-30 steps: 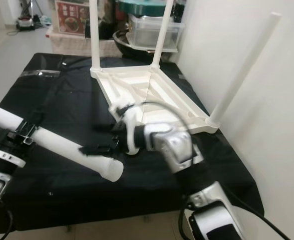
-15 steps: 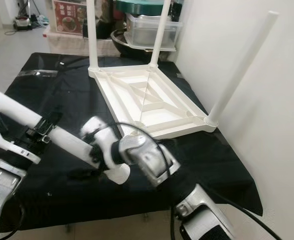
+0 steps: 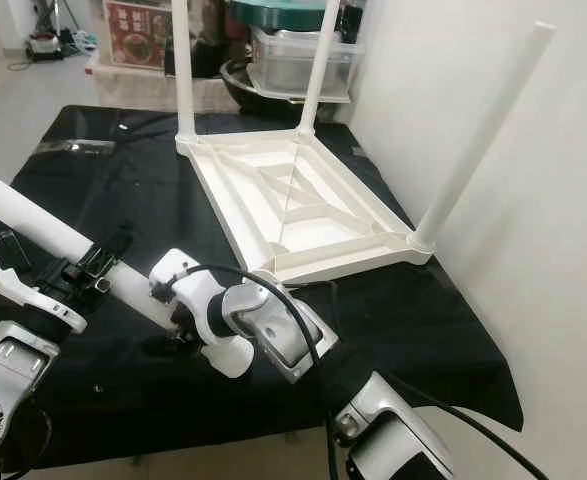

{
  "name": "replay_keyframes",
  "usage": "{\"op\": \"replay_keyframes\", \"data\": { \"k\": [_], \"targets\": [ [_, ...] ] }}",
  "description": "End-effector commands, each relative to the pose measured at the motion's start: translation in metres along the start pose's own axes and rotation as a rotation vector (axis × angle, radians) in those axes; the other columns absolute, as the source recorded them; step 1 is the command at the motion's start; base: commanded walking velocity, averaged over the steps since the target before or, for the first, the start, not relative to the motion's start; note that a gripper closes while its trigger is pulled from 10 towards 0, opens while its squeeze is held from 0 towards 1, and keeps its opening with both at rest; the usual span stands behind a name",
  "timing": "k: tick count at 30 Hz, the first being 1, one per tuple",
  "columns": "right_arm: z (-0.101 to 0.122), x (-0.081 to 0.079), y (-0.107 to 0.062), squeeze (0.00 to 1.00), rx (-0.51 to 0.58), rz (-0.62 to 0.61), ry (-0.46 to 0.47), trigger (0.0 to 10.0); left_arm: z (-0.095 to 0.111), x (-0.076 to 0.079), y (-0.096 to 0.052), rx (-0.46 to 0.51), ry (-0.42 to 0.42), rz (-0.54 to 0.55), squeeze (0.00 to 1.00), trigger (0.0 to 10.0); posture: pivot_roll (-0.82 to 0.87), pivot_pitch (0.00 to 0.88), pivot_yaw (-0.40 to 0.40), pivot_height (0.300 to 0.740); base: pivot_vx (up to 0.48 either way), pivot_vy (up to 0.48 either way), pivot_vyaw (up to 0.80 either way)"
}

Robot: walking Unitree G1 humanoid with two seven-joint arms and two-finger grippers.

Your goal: Building children table

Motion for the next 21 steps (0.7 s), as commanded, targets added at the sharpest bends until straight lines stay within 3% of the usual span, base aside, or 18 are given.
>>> {"op": "replay_keyframes", "data": {
  "k": [1,9,10,15,21],
  "targets": [
    [-0.004,-0.001,0.006,0.00,-0.013,-0.009,0.053,0.0,-0.015,0.024,0.011,-0.051,-0.028,-0.100,0.00,10.0,0.08,0.000,-0.116,0.740,0.000,0.000,0.00],
    [0.001,0.000,0.007,0.00,0.021,-0.027,0.085,0.0,-0.019,0.020,0.010,-0.048,-0.013,-0.073,0.00,10.0,0.08,0.000,-0.116,0.740,0.000,0.000,0.00],
    [0.002,-0.003,0.007,0.00,0.032,-0.015,0.091,0.0,-0.016,0.016,0.010,-0.031,0.005,-0.058,1.00,10.0,0.09,0.000,-0.117,0.740,0.000,0.000,0.00],
    [0.005,-0.002,0.000,0.00,0.067,-0.005,0.109,0.0,-0.009,0.014,0.010,-0.015,0.126,-0.054,1.00,10.0,0.09,0.000,-0.118,0.740,0.000,0.000,0.00],
    [-0.001,0.008,-0.006,0.00,0.073,-0.037,0.129,0.0,-0.008,0.027,0.003,-0.050,0.114,-0.137,1.00,10.0,0.09,0.000,-0.117,0.740,0.000,0.000,0.00]
  ]
}}
Point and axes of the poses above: a point about 5 cm out from each wrist's last joint towards the gripper, its own y axis pointing out of the wrist towards the gripper, its own z axis along the axis of the wrist's last joint, x = y × z, the point moved 3 cm from there along y, pointing out of the wrist towards the gripper
